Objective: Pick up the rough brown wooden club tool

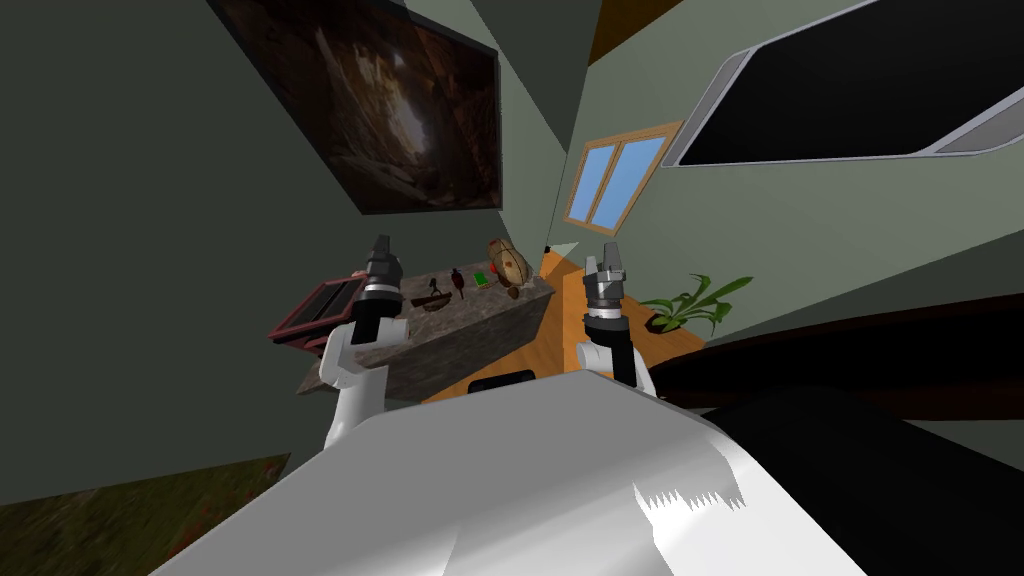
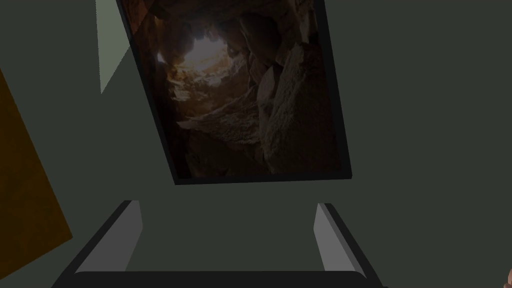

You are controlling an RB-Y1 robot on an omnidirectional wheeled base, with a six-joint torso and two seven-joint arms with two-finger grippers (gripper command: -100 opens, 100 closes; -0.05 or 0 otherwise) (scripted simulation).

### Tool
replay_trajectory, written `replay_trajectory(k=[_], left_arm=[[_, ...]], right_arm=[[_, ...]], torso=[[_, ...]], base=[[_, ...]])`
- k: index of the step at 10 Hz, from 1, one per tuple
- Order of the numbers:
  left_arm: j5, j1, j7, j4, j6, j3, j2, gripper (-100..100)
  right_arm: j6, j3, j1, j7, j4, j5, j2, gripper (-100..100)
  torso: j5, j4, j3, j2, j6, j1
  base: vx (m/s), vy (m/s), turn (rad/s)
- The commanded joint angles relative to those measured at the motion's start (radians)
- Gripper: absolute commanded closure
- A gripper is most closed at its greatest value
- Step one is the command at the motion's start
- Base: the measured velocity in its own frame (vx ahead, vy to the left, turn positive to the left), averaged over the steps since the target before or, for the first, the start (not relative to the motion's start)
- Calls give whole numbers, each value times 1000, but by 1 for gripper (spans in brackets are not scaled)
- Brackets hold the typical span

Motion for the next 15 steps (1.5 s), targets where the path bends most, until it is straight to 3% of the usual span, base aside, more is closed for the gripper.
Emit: replay_trajectory(k=[1, 2, 3, 4, 5, 8, 10, 11, 13, 14, 15], left_arm=[[-10, -50, 5, 14, 50, 6, -2, -100], [-10, -51, 5, 14, 64, 6, -2, -100], [-27, -93, 18, 53, 100, 25, 2, -100], [-27, -115, 18, 53, 123, 25, 2, -100], [-27, -115, 18, 53, 133, 25, 2, -100], [-58, -211, 42, 130, 237, 65, 6, -100], [-58, -241, 42, 135, 279, 65, 6, -100], [-72, -279, 53, 178, 313, 86, 6, -100], [-72, -302, 53, 178, 353, 86, 6, -100], [-85, -347, 65, 221, 392, 108, 5, -100], [-85, -361, 65, 221, 422, 108, 5, -100]], right_arm=[[0, 0, 0, 0, 0, 0, 0, 0], [0, 0, 0, 0, 0, 0, 0, 0], [0, 0, 0, 0, 0, 0, 0, 0], [0, 0, 0, 0, 0, 0, 0, 0], [0, 0, 0, 0, 0, 0, 0, 0], [0, 0, 0, 0, 0, 0, 0, 0], [0, 0, 0, 0, 0, 0, 0, 0], [0, 0, 0, 0, 0, 0, 0, 0], [0, 0, 0, 0, 0, 0, 0, 0], [0, 0, 0, 0, 0, 0, 0, 0], [0, 0, 0, 0, 0, 0, 0, 0]], torso=[[0, 0, 0, 0, 0, 0], [0, 0, 0, 0, 0, 0], [0, 0, -1, -1, 0, -1], [0, 0, -1, -1, 0, -1], [0, 0, 0, -1, 0, 0], [0, 0, 0, 0, -1, 0], [0, 0, 0, 0, 0, 0], [0, 0, 0, -1, -1, -1], [0, 0, 0, 0, -1, 0], [0, 0, -1, -1, -1, -1], [0, 0, 0, -1, 0, 0]], base=[[-36, 31, -53], [-11, 18, -5], [-29, 20, -97], [-35, 24, -63], [-18, 12, 13], [-41, 23, -78], [-32, 23, -35], [-31, 18, -103], [-28, 17, -26], [-30, 22, -102], [-35, 30, -58]])
